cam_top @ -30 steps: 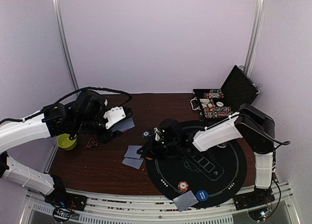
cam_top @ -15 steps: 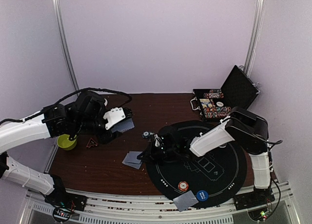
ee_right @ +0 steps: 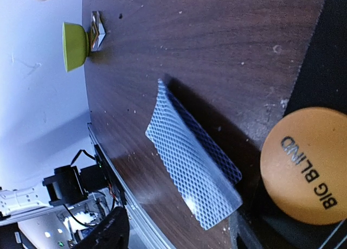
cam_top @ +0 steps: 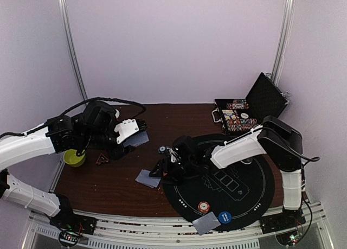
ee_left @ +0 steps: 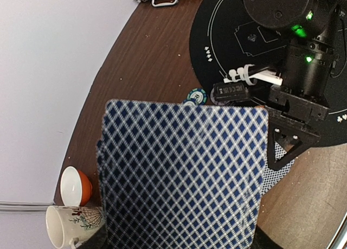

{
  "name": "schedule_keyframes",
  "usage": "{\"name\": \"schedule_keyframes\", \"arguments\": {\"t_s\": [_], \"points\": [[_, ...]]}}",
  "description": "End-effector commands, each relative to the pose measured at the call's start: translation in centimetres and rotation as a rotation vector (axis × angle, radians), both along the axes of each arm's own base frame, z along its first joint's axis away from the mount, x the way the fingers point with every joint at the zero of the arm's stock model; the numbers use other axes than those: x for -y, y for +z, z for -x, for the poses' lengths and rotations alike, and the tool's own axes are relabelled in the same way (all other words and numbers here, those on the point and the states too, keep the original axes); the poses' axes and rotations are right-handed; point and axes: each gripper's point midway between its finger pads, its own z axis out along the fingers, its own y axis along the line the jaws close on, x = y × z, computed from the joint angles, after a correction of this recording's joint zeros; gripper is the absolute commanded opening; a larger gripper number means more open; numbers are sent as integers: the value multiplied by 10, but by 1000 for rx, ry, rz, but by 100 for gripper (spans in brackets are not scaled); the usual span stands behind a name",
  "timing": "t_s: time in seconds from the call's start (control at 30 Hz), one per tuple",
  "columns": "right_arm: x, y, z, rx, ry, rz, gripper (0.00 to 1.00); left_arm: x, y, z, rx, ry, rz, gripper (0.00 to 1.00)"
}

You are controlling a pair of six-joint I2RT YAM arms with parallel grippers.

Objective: Distribute texas hold em gaming equipment
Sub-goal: Distribute the poker card in the big blind area, then pick up the poker card from the face-down deck piles.

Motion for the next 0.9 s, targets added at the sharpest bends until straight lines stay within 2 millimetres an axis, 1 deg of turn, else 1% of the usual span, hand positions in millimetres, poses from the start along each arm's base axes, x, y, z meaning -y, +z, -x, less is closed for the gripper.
{"name": "schedule_keyframes", "arguments": {"t_s": [0.0,0.1,0.23,0.33,0.37,0.4,0.43,0.47,0.53,0.6,0.63,0.7,0.73,0.77,0.8,0.87], "points": [[12,23,7,61,64,74,71,3,14,-5,50,2,43,61],[17,46,1,124,67,87,74,3,15,-5,52,2,43,61],[35,78,-12,240,66,149,78,4,15,-5,49,-3,44,61],[48,119,-26,359,59,113,82,5,14,-5,48,-4,41,61],[53,134,-32,410,69,95,84,5,14,-5,49,-4,40,61],[55,147,-33,458,101,80,85,5,14,-5,50,-5,39,61],[56,159,-34,514,148,69,87,5,14,-5,50,-5,39,61],[55,171,-33,535,184,35,87,5,15,-5,54,-5,42,61],[45,200,-28,543,245,-102,87,5,15,-5,53,-9,41,61],[37,223,-25,565,276,-196,86,6,17,-6,55,-11,42,61],[33,231,-26,585,284,-213,85,6,16,-6,55,-11,42,61],[27,238,-32,608,284,-223,85,6,15,-6,53,-10,38,61],[22,235,-36,606,285,-215,84,6,14,-6,51,-10,35,61],[19,237,-37,612,290,-212,83,6,14,-6,50,-10,35,61],[15,232,-39,610,298,-196,82,7,14,-6,49,-10,35,61],[5,224,-37,609,333,-172,81,8,13,-7,46,-11,33,61]]}}
